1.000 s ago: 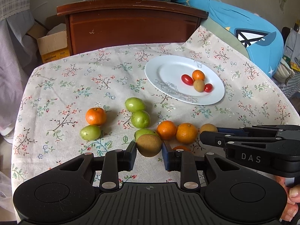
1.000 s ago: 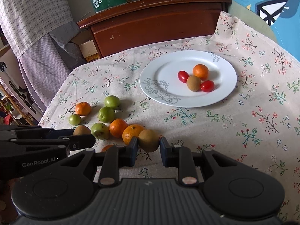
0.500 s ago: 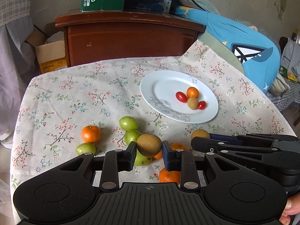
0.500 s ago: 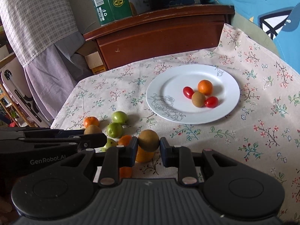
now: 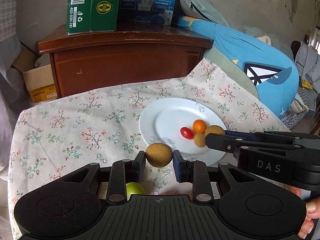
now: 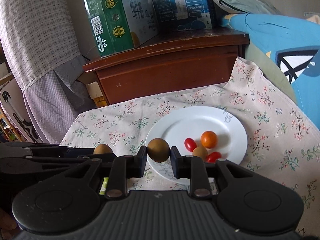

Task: Organize fruits
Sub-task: 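Carry both kiwis over the white plate, then open both grippers to drop the kiwis onto the plate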

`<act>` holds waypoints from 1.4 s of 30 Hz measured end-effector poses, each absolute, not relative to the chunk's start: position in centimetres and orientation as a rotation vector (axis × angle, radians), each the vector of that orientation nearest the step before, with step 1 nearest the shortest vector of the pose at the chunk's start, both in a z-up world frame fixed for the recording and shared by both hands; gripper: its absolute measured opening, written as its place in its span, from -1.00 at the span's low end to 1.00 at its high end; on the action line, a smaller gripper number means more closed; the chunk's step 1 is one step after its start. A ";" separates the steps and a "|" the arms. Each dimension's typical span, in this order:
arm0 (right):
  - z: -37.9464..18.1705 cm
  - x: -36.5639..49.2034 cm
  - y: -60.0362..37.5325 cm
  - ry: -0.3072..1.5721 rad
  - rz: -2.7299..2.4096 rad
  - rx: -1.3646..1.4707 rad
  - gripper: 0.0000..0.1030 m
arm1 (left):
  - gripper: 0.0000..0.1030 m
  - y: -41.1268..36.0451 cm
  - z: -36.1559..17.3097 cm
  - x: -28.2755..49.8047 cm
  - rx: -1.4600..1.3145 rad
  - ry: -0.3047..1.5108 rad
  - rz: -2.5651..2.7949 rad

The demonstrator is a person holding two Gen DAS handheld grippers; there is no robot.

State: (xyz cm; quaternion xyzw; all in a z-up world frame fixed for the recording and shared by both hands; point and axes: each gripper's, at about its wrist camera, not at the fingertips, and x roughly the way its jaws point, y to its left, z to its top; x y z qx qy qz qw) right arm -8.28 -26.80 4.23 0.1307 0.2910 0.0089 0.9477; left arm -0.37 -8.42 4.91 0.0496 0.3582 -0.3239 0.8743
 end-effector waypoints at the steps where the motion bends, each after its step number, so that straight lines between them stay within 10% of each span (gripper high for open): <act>1: 4.3 -7.9 -27.1 0.591 0.012 0.266 -0.52 | -0.48 -8.6 4.9 -0.1 0.102 0.750 -0.681; 35: 0.5 1.7 -32.1 0.681 -0.055 0.306 -0.44 | -0.42 -15.8 1.3 6.2 0.156 0.820 -0.722; 40: 0.8 1.5 -32.3 0.675 -0.072 0.318 -0.42 | 0.34 -15.5 2.4 5.9 0.157 0.776 -0.678; 42: 1.1 1.4 -32.4 0.664 -0.078 0.328 -0.35 | 0.36 -15.3 3.0 5.8 0.164 0.750 -0.668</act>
